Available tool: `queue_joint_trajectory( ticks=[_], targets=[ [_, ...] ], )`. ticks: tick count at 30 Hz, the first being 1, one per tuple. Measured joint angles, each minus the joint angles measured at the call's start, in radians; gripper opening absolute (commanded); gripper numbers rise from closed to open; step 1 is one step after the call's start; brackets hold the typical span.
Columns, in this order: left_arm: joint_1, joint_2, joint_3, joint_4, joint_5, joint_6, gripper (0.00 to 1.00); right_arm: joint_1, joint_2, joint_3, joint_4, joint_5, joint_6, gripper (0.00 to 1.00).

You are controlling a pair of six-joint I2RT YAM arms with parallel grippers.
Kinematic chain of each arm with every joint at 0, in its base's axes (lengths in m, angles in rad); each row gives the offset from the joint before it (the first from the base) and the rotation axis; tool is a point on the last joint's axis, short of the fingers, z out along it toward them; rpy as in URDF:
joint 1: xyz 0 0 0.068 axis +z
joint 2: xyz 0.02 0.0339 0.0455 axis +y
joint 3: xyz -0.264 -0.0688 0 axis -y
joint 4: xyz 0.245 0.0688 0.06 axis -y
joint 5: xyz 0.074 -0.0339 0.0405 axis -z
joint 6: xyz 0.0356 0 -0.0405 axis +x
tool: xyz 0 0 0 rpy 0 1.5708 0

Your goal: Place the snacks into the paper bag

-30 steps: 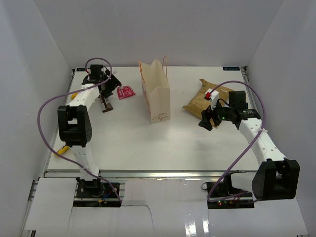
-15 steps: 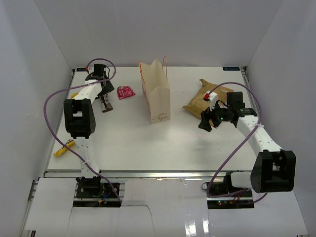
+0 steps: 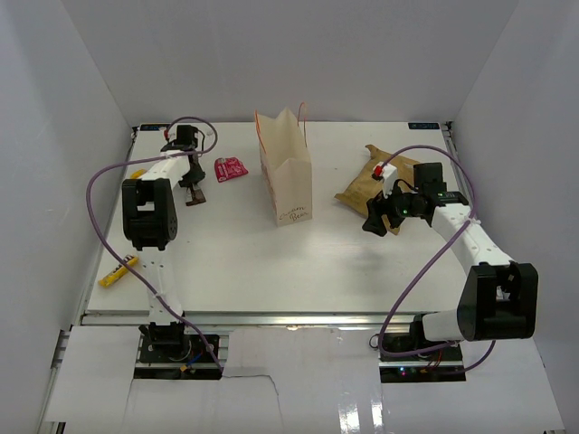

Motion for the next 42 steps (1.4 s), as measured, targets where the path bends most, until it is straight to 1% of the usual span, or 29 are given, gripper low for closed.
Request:
queue_joint_trajectory(
  ticks=[1,2,5,7,10,14,17,21,24,26,28,31,34,38,42],
  targets=[
    [0.000,0.000,-0.005,0.002,0.003,0.000,0.33,-0.001,0.000,0.000,0.000,0.000,0.001,0.80],
    [0.000,-0.001,-0.009,0.004,0.006,-0.003,0.28,-0.002,0.000,0.000,-0.001,0.000,0.002,0.80],
    [0.000,-0.023,-0.034,0.016,0.013,-0.004,0.20,-0.006,0.000,0.000,-0.001,-0.001,0.006,0.80],
    [0.000,-0.055,-0.066,0.016,0.031,-0.012,0.18,-0.010,0.000,0.000,-0.001,-0.002,0.009,0.80],
    [0.001,-0.137,-0.160,0.026,0.093,-0.036,0.16,-0.012,0.000,0.005,-0.002,-0.003,0.014,0.80],
    [0.002,-0.344,-0.305,0.071,0.234,-0.089,0.15,-0.013,0.000,0.014,-0.002,-0.004,0.017,0.80],
    [-0.002,-0.555,-0.381,0.158,0.366,-0.149,0.15,-0.013,0.000,0.014,-0.002,-0.005,0.018,0.80],
    [-0.028,-0.784,-0.386,0.304,0.488,-0.219,0.15,-0.014,0.000,0.014,-0.002,-0.007,0.018,0.80],
    [-0.079,-0.866,-0.337,0.385,0.542,-0.246,0.15,-0.017,0.000,0.014,-0.002,-0.008,0.017,0.80],
    [-0.131,-0.863,-0.267,0.420,0.564,-0.253,0.15,-0.018,0.000,0.014,-0.002,-0.011,0.018,0.80],
    [-0.193,-0.827,-0.186,0.439,0.575,-0.251,0.15,-0.018,0.000,0.014,-0.002,-0.014,0.018,0.80],
    [-0.283,-0.739,-0.069,0.459,0.587,-0.235,0.15,-0.018,-0.001,0.015,-0.002,-0.014,0.018,0.80],
    [-0.349,-0.636,0.021,0.447,0.584,-0.206,0.15,-0.018,-0.006,0.015,-0.002,-0.014,0.018,0.80],
    [-0.389,-0.499,0.118,0.395,0.543,-0.161,0.16,-0.020,-0.028,0.015,-0.002,-0.014,0.018,0.80],
    [-0.406,-0.420,0.148,0.326,0.484,-0.121,0.17,-0.030,-0.048,0.015,-0.002,-0.014,0.018,0.80]
  ],
)
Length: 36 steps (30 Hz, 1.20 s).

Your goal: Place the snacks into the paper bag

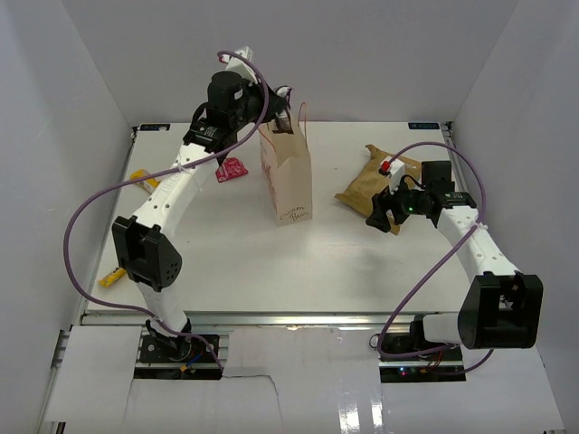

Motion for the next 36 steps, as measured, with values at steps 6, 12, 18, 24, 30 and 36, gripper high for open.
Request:
queue_joint_trajectory(
  ticks=[6,12,18,24,30,36],
  targets=[
    [-0.012,0.030,0.014,-0.068,-0.054,0.036,0.42,-0.007,-0.003,0.000,0.000,0.000,0.000,0.80],
    [-0.027,0.030,0.039,-0.084,-0.068,0.048,0.63,-0.007,-0.002,0.000,0.000,0.000,0.000,0.80],
    [-0.031,0.031,0.081,-0.106,-0.077,0.054,0.72,-0.007,-0.002,0.000,0.000,0.000,0.000,0.80],
    [-0.031,0.025,0.163,-0.124,-0.114,0.091,0.83,-0.007,0.008,0.008,-0.001,0.017,0.037,0.80],
    [-0.031,-0.151,-0.019,-0.116,-0.259,0.167,0.93,-0.008,0.200,0.219,-0.041,0.153,0.299,0.79],
    [-0.023,-0.538,-0.505,-0.125,-0.427,0.148,0.95,0.001,0.327,0.386,-0.066,0.229,0.549,0.81]
  ],
)
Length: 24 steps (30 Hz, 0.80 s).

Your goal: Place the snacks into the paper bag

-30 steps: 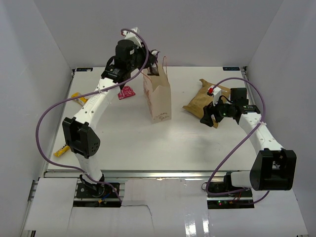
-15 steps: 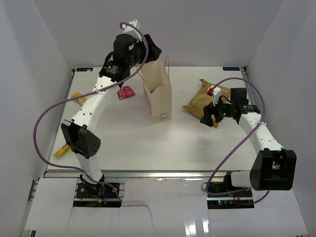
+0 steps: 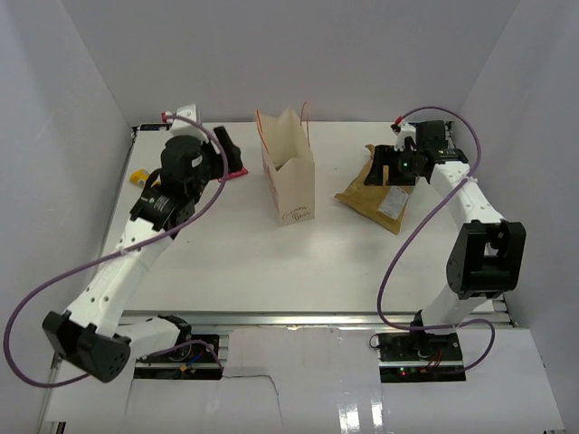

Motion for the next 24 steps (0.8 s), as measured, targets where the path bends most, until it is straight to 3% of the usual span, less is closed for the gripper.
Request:
queue_joint_trajectory(
  ticks=[3,6,9,15,19,24],
  targets=[
    [0.008,-0.150,-0.203,-0.035,-0.055,-0.068,0.96,0.034,0.021,0.069,-0.039,-0.038,-0.066,0.86],
    [0.012,-0.256,-0.368,-0.095,-0.084,-0.161,0.96,0.142,0.055,0.182,-0.141,-0.124,-0.419,0.85],
    [0.013,-0.333,-0.480,-0.162,-0.093,-0.254,0.97,0.223,0.053,0.175,-0.179,-0.156,-0.745,0.80],
    [0.015,-0.419,-0.556,-0.216,-0.094,-0.377,0.97,0.198,0.130,0.151,-0.251,-0.126,-1.293,0.79],
    [0.017,-0.415,-0.556,-0.217,-0.092,-0.409,0.98,0.177,0.290,0.270,-0.299,-0.108,-1.486,0.79],
    [0.017,-0.416,-0.557,-0.224,-0.085,-0.435,0.98,0.187,0.403,0.376,-0.330,-0.108,-1.583,0.79]
  ],
)
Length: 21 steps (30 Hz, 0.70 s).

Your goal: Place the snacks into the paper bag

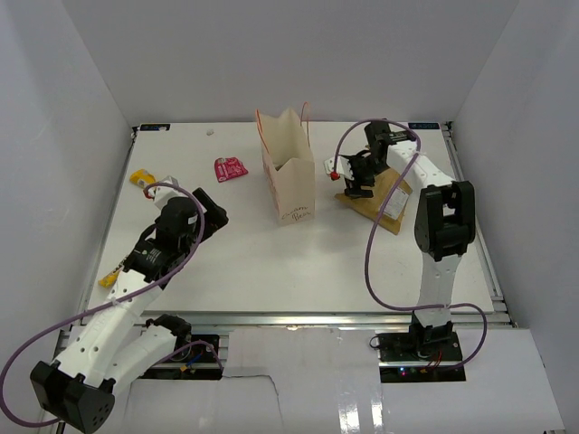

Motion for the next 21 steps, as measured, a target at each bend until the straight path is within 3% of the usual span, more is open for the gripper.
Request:
queue_joint_trajectory(
  ticks=[9,15,21],
  targets=[
    [0.000,-0.020,-0.030,-0.016,0.000,-0.030,0.98,0.037,0.065,0.029,-0.010,0.016,-0.006,0.74],
    [0.001,-0.010,-0.030,-0.016,0.000,-0.036,0.98,0.033,0.104,0.025,-0.010,0.064,0.040,0.65],
    [0.001,0.010,-0.030,-0.015,0.000,-0.036,0.98,0.025,0.105,0.007,0.001,0.099,0.083,0.31]
  ],
)
